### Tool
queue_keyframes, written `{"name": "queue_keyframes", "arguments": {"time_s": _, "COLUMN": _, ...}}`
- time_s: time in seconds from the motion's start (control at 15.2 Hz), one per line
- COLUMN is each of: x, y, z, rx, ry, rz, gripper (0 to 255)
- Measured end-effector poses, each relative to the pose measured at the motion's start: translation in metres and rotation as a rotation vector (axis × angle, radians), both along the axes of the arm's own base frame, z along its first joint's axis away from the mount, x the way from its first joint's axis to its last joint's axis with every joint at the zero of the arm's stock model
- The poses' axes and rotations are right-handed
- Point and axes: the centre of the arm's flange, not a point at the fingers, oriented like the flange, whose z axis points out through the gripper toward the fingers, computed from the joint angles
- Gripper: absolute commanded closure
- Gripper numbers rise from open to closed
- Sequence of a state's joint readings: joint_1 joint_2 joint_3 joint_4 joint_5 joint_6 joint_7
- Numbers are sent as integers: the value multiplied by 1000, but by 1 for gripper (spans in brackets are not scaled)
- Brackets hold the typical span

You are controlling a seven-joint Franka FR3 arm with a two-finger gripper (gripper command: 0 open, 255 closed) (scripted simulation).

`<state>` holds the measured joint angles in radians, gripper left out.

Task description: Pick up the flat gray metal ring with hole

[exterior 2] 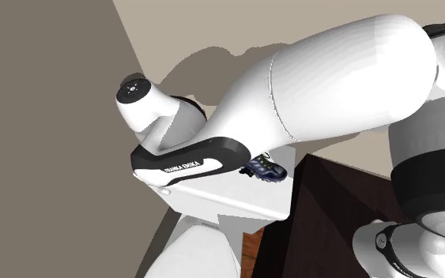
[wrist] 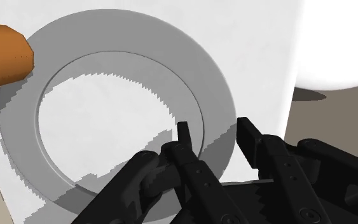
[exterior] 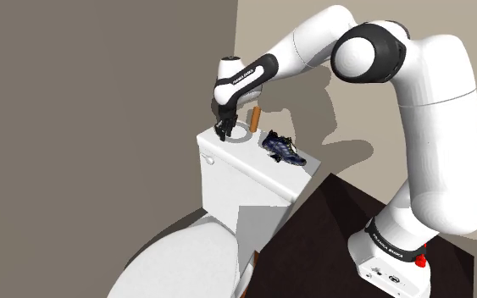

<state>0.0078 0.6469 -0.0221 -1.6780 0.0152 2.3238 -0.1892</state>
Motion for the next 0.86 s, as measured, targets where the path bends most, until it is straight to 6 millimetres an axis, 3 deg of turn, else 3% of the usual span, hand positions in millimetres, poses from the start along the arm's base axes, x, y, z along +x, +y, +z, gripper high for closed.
{"name": "queue_keyframes", "arguments": {"time_s": 0.86, "x": 0, "y": 1, "z": 65, "rx": 0, "ry": 1, "rz": 0, "gripper": 255}}
